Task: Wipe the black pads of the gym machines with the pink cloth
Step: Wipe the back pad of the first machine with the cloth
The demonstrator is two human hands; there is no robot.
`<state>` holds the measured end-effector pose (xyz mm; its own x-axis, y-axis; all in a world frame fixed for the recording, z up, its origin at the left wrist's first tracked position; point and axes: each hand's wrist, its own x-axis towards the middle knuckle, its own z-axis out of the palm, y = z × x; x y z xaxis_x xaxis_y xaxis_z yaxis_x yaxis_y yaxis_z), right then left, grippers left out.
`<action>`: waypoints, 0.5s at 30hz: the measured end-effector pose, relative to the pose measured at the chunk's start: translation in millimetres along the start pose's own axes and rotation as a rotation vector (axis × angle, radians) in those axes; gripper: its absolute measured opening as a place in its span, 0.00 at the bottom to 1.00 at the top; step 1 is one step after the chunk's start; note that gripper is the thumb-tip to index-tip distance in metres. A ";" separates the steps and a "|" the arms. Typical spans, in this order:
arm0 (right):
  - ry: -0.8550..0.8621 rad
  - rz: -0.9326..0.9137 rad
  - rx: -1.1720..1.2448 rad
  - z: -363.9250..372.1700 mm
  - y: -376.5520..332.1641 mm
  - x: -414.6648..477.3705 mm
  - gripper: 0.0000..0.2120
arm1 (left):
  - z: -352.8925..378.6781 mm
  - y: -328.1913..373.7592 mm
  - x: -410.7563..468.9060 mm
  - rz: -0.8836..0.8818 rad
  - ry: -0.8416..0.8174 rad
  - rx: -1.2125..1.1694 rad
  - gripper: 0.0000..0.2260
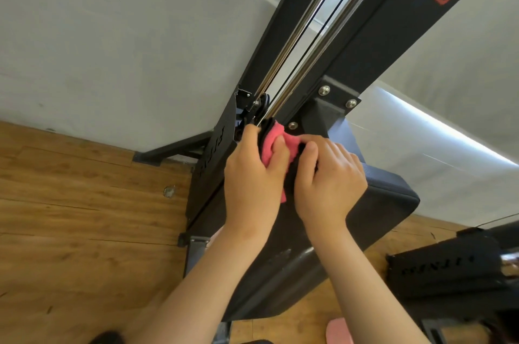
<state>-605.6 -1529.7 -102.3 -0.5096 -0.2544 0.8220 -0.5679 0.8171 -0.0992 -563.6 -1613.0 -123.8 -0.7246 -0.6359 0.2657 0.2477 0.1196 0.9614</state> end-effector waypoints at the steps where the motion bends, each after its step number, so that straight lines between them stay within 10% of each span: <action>1: 0.000 0.003 -0.008 -0.1 -0.2 0.0 0.20 | -0.2 -1.7 0.0 -0.012 -0.006 -0.003 0.12; 15: -0.013 0.052 -0.018 0.7 -1.7 -1.3 0.22 | -17.0 -55.3 -21.8 -0.236 -0.067 0.045 0.07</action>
<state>-604.4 -1531.1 -103.6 -0.5461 -0.2180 0.8089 -0.5289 0.8385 -0.1311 -550.5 -1618.7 -183.9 -0.8005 -0.5983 0.0361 0.0384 0.0089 0.9992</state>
